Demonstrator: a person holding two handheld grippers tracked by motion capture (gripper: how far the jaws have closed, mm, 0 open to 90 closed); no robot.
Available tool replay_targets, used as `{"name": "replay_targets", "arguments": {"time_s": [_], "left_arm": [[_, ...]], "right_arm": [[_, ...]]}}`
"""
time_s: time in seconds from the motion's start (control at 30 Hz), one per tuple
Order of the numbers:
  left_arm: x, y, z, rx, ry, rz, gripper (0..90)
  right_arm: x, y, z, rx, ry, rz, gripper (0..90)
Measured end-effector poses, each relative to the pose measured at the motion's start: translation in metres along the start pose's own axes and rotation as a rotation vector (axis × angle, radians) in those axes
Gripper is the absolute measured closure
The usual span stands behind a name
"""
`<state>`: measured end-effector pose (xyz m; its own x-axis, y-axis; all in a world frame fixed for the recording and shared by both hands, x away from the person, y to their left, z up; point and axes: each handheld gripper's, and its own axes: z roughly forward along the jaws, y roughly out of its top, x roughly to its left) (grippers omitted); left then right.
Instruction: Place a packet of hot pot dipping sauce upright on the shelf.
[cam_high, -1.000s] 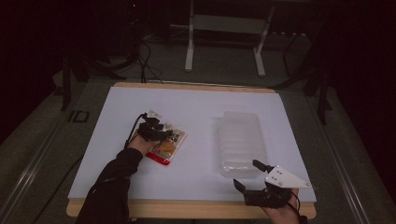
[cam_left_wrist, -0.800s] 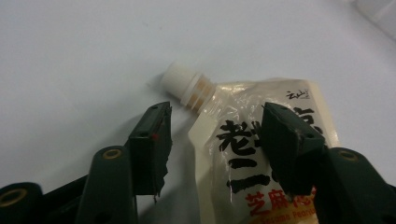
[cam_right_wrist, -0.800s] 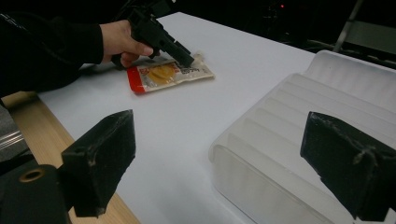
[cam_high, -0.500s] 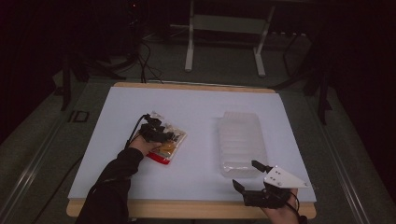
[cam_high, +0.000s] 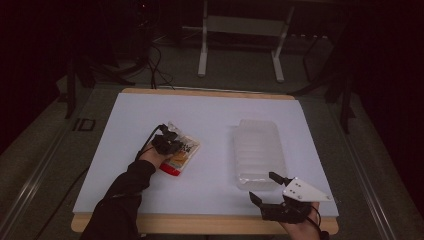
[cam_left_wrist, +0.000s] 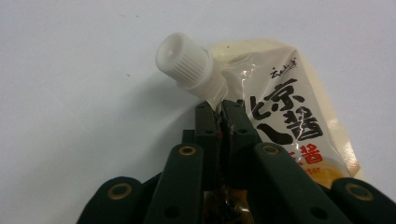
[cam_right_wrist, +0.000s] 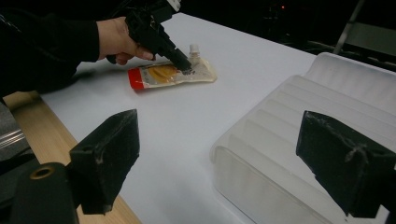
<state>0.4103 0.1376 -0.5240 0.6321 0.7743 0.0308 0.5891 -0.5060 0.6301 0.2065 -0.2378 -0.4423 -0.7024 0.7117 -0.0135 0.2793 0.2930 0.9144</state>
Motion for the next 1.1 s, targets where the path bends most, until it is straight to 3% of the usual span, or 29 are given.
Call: {"name": "replay_targets", "arguments": {"time_s": [0.23, 0.43, 0.6, 0.87, 1.1], "left_arm": [[0.002, 0.000, -0.004, -0.022, -0.020, -0.028, 89.1], [0.001, 0.001, -0.014, -0.051, -0.049, -0.032, 89.3], [-0.001, 0.001, -0.021, -0.068, -0.047, -0.033, 89.5], [-0.007, 0.008, -0.044, -0.118, -0.073, -0.035, 89.6], [-0.015, 0.010, -0.075, -0.183, -0.120, -0.033, 89.6]], "right_arm": [[-0.002, 0.000, -0.002, -0.009, -0.002, 0.001, 13.6], [-0.003, 0.001, -0.003, -0.016, -0.004, 0.005, 13.5], [-0.003, 0.001, -0.003, -0.018, -0.006, 0.004, 13.6], [-0.003, 0.001, -0.004, -0.022, -0.004, 0.011, 13.9], [-0.003, 0.002, -0.004, -0.023, -0.003, 0.010, 14.4]]}}
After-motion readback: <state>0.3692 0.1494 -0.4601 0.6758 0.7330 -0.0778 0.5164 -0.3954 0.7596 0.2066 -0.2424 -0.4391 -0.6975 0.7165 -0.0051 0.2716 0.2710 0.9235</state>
